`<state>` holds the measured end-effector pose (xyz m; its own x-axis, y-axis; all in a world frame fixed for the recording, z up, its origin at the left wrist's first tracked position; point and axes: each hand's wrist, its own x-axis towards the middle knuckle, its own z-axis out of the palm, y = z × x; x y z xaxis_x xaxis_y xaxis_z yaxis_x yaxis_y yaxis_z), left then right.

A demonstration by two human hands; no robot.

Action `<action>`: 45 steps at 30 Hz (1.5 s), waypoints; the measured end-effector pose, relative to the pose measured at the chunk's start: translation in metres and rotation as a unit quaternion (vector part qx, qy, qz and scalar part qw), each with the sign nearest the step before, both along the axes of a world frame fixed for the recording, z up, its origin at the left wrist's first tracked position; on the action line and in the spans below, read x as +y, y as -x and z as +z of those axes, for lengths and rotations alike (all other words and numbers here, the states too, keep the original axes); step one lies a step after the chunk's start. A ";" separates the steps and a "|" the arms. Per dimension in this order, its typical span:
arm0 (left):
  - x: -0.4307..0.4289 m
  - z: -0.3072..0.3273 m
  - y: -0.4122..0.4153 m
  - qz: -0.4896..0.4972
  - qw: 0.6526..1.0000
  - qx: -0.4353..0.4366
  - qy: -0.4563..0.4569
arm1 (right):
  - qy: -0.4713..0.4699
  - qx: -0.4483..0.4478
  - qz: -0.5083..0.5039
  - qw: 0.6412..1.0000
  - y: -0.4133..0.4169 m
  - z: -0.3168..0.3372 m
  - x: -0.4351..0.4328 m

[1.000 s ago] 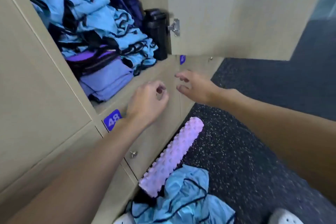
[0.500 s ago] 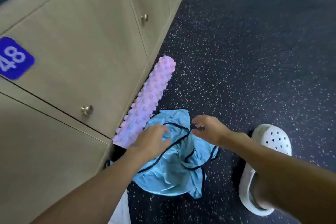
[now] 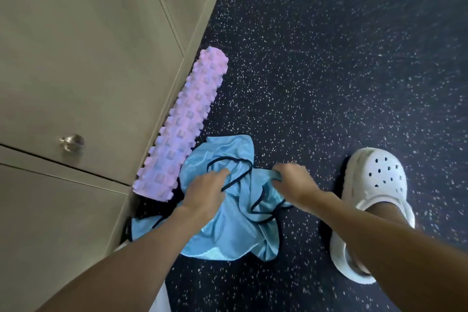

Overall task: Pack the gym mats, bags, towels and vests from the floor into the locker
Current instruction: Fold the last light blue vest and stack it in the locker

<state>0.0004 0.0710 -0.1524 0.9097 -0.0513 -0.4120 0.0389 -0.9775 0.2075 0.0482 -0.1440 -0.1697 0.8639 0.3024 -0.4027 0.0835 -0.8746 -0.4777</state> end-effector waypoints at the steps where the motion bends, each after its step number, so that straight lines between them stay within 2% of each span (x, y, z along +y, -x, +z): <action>1: 0.001 0.009 -0.005 0.016 0.999 -0.017 0.026 | -0.030 -0.008 -0.024 0.999 -0.006 0.007 -0.001; 5: -0.003 0.049 -0.031 0.065 0.988 -0.101 0.094 | -0.109 -0.062 -0.077 0.989 -0.032 0.047 -0.008; 9: -0.005 0.086 -0.056 0.069 0.976 -0.166 0.120 | -0.148 -0.140 -0.133 0.970 -0.056 0.086 -0.018; 12: 0.005 0.095 -0.066 0.086 0.973 -0.184 0.105 | -0.140 -0.183 -0.190 0.954 -0.070 0.103 -0.028; 14: 0.016 0.092 -0.068 0.084 0.975 -0.191 0.074 | -0.086 -0.193 -0.202 0.956 -0.074 0.106 -0.035; 16: 0.025 0.086 -0.065 0.083 0.977 -0.190 0.043 | 0.013 -0.175 -0.185 0.967 -0.075 0.104 -0.041; 18: 0.026 0.080 -0.061 0.090 0.980 -0.176 0.009 | 0.053 -0.164 -0.162 0.971 -0.072 0.099 -0.043; 20: 0.022 0.072 -0.056 0.064 0.981 -0.181 -0.017 | 0.021 -0.164 -0.139 0.976 -0.068 0.091 -0.040; 24: 0.008 0.058 -0.044 -0.106 0.975 -0.186 0.052 | -0.028 -0.118 -0.036 0.992 -0.056 0.069 -0.024; 26: 0.003 0.047 -0.039 -0.164 0.968 -0.191 0.010 | -0.025 -0.091 0.027 0.995 -0.050 0.056 -0.013; 27: 0.001 0.042 -0.036 -0.167 0.973 -0.156 -0.029 | -0.019 -0.077 0.054 0.995 -0.048 0.049 -0.008; 29: 0.003 0.031 -0.035 -0.112 0.987 -0.060 -0.096 | -0.011 -0.052 0.094 0.994 -0.042 0.035 0.004; 31: 0.011 0.022 -0.037 -0.027 0.997 -0.039 -0.060 | -0.008 -0.037 0.111 0.993 -0.038 0.023 0.014; 33: 0.020 0.018 -0.038 0.040 0.995 -0.090 0.024 | 0.009 -0.039 0.115 0.993 -0.038 0.015 0.022; 36: 0.031 0.024 -0.041 0.125 0.971 -0.162 0.120 | 0.024 -0.062 0.110 0.992 -0.042 0.011 0.030; 41: 0.034 0.047 -0.054 0.128 0.944 -0.238 0.189 | -0.109 -0.101 -0.025 0.989 -0.063 0.017 0.053; 45: 0.034 0.058 -0.053 0.089 0.950 -0.217 0.205 | -0.116 -0.112 -0.025 0.987 -0.089 0.031 0.078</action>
